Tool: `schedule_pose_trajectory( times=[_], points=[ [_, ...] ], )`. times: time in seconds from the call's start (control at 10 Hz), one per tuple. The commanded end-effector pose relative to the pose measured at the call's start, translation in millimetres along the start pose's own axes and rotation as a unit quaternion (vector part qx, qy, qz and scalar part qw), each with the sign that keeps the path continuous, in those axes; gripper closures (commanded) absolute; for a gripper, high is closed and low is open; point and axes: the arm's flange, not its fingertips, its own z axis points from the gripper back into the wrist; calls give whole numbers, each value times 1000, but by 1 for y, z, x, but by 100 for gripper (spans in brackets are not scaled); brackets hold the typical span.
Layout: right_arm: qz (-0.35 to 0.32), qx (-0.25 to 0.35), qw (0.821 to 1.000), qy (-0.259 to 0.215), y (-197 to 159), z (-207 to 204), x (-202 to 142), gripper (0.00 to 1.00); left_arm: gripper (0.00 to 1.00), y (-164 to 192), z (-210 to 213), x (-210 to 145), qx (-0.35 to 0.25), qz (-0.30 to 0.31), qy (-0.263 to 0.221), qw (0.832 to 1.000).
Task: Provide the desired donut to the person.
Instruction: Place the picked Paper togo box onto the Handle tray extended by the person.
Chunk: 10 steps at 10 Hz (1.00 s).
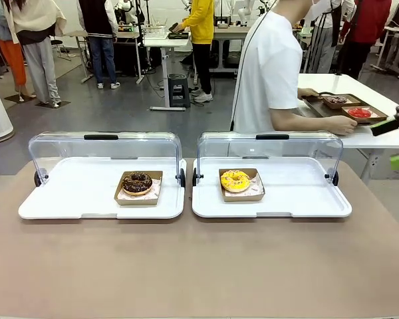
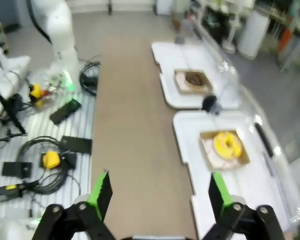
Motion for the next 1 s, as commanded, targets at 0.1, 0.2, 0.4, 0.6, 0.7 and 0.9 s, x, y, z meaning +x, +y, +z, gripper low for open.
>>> schedule_pose_trajectory(
  times=[0.1,0.2,0.4,0.6,0.7,0.9],
  points=[
    [15,22,998,-61,-11,15,-30,0,0,-1,1,1,2,-6,-9,1000],
    [-2,21,998,-64,-17,19,-34,0,0,-1,1,1,2,-6,-9,1000],
    [-22,11,997,-73,-29,22,-35,0,0,-1,1,1,2,-6,-9,1000],
    [-44,6,996,-78,-38,26,-39,0,0,-1,1,1,2,-6,-9,1000],
    [-47,5,996,-76,-40,26,-40,0,0,-1,1,1,2,-6,-9,1000],
    [-63,2,996,-62,-45,20,-37,0,0,-1,1,1,2,-6,-9,1000]
  ],
)
